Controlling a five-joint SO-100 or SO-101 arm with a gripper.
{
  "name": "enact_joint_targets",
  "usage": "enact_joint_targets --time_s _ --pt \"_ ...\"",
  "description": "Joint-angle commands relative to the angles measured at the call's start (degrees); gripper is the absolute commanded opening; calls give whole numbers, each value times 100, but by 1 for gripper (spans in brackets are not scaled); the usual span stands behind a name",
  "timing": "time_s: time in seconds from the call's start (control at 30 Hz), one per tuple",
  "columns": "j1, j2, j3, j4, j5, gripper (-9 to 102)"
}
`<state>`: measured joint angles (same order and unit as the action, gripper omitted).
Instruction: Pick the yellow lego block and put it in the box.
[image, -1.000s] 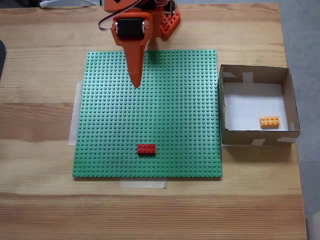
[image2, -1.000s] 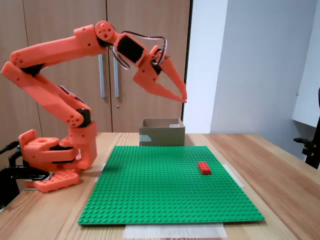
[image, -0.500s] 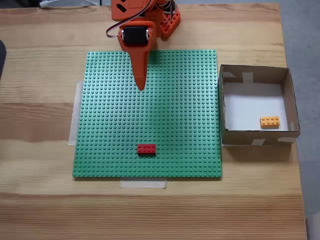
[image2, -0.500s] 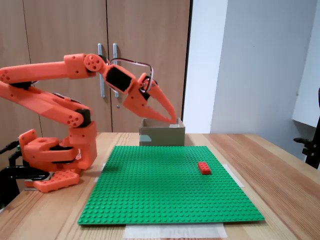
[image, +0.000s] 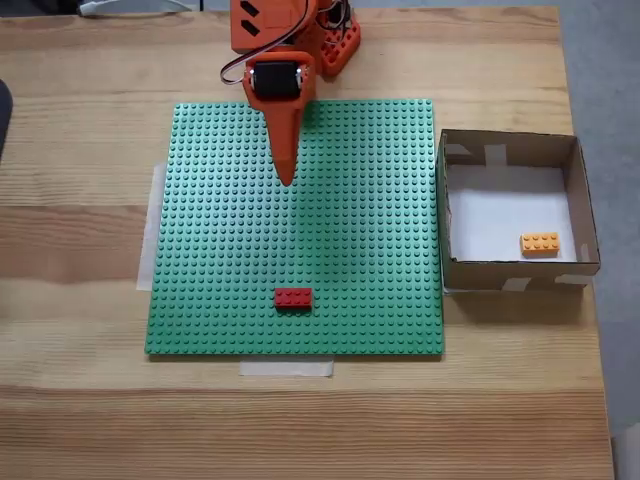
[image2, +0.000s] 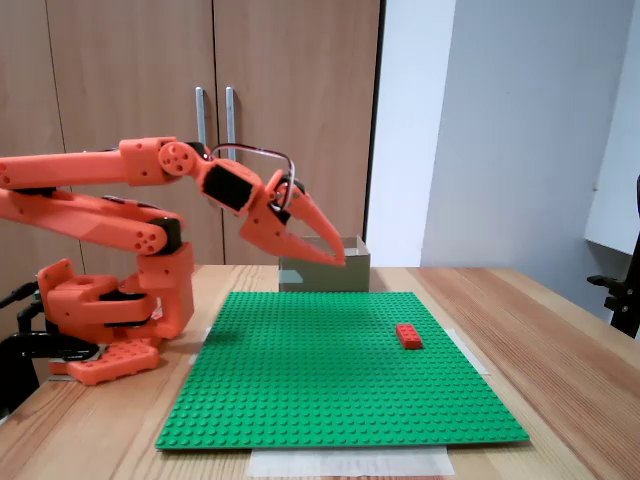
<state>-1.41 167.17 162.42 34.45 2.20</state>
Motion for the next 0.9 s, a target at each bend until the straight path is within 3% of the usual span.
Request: enact_joint_targets --time_s 0.0,0.87 --pt "44 255 141 -44 0 -1" --pt "70 1819 1644 1310 -62 -1"
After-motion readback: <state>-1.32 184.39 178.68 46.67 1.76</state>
